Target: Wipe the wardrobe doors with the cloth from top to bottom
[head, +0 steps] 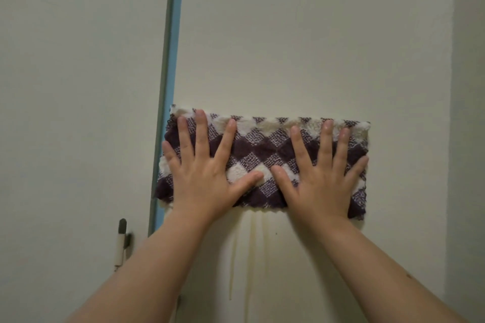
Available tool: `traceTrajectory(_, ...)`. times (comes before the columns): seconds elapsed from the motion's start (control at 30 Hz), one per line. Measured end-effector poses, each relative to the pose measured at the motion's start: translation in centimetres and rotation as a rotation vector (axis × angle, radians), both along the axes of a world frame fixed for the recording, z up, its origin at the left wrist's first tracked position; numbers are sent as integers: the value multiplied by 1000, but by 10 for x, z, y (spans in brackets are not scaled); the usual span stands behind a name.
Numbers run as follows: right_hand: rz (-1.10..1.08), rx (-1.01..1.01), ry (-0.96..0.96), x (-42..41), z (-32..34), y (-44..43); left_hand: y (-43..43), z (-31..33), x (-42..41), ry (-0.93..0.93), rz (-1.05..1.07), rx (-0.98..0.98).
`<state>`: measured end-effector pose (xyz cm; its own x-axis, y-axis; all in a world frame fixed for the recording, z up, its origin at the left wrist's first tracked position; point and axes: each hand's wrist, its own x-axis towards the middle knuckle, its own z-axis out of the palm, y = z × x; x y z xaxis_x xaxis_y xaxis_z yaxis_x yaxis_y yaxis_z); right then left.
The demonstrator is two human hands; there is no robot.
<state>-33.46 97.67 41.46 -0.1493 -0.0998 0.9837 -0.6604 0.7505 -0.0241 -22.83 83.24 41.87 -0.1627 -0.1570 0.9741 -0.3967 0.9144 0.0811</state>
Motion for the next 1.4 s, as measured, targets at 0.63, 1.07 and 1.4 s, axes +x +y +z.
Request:
traceTrajectory(0.63,-48,82,103,-15,-61,18,22,-68,-11,24,-19,90)
traceTrajectory(1.07,-50,69,86,-52,-70,71,69,-70,-45,22,9,66)
traceTrajectory(1.4,-76,97,68,-89,-63,129,125,-59,-83,10,13,31)
